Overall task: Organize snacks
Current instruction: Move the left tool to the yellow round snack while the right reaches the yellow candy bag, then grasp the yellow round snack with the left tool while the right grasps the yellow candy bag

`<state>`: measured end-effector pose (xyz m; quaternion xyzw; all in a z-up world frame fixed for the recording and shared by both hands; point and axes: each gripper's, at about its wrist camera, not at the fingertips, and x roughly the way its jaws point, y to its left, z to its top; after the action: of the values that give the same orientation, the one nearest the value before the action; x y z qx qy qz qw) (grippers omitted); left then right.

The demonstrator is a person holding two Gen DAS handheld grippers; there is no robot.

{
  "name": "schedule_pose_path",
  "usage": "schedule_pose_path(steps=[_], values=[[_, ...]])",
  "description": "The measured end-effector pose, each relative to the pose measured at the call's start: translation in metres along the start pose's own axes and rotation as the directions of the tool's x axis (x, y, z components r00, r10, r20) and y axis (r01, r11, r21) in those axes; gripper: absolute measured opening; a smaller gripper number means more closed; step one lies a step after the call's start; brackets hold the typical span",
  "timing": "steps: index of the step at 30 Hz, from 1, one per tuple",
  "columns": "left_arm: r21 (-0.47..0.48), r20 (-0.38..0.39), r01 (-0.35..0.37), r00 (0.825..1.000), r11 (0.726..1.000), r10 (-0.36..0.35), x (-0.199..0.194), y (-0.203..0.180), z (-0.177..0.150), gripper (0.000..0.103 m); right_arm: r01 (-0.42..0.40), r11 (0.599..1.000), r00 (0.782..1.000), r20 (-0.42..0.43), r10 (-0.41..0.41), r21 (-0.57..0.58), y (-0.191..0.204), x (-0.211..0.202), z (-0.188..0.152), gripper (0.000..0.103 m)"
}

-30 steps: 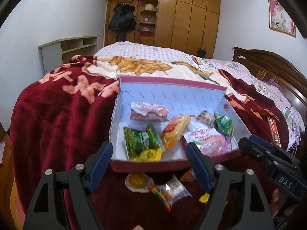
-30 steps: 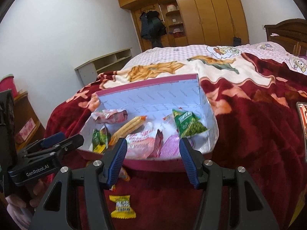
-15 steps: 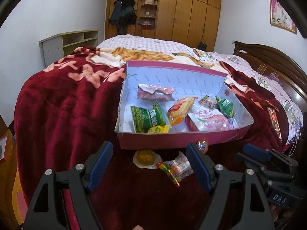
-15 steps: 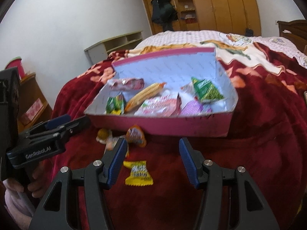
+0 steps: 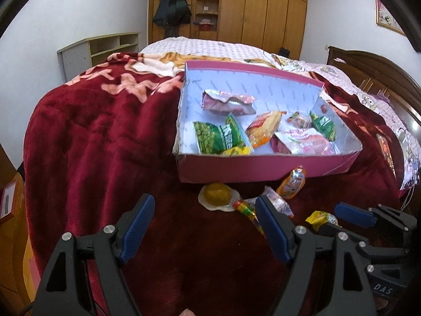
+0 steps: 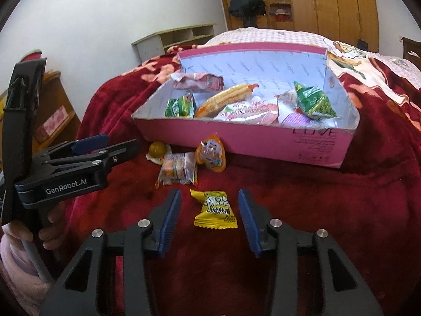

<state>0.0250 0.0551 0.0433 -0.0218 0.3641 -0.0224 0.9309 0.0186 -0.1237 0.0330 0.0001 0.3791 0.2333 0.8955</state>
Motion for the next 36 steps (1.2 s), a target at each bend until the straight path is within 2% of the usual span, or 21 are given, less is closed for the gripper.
schedule_pose_path(steps=[7, 14, 20, 23, 28, 30, 36], values=[[0.005, -0.017, 0.005, 1.000, 1.000, -0.005, 0.005, -0.002, -0.001, 0.082, 0.011, 1.000, 0.999, -0.044, -0.011, 0.006, -0.003, 0.011, -0.006, 0.037], [-0.026, -0.051, 0.020, 0.998, 0.999, -0.021, 0.012, 0.001, -0.004, 0.082, 0.003, 1.000, 0.999, -0.034, -0.002, 0.025, -0.007, 0.010, -0.007, 0.031], [-0.018, -0.054, 0.033, 0.998, 0.999, -0.034, 0.017, -0.005, -0.002, 0.077, 0.007, 0.999, 1.000, -0.009, -0.007, 0.038, -0.009, 0.005, -0.006, 0.028], [-0.001, -0.044, 0.023, 0.999, 1.000, -0.023, 0.021, -0.010, -0.001, 0.072, 0.009, 0.998, 1.000, -0.005, -0.009, 0.054, -0.013, 0.004, -0.006, 0.028], [-0.015, -0.063, 0.012, 0.998, 1.000, -0.013, 0.033, -0.007, -0.003, 0.046, 0.005, 0.997, 1.000, -0.004, -0.005, 0.073, -0.016, 0.004, -0.006, 0.028], [-0.036, -0.077, 0.014, 0.997, 0.999, -0.016, 0.039, -0.004, -0.003, 0.041, 0.007, 0.997, 1.000, -0.007, -0.006, 0.071, -0.015, 0.005, -0.006, 0.028], [-0.037, -0.082, 0.021, 0.996, 0.999, -0.024, 0.048, -0.005, 0.000, 0.041, 0.005, 0.997, 1.000, -0.012, -0.004, 0.072, -0.016, 0.007, -0.007, 0.028]])
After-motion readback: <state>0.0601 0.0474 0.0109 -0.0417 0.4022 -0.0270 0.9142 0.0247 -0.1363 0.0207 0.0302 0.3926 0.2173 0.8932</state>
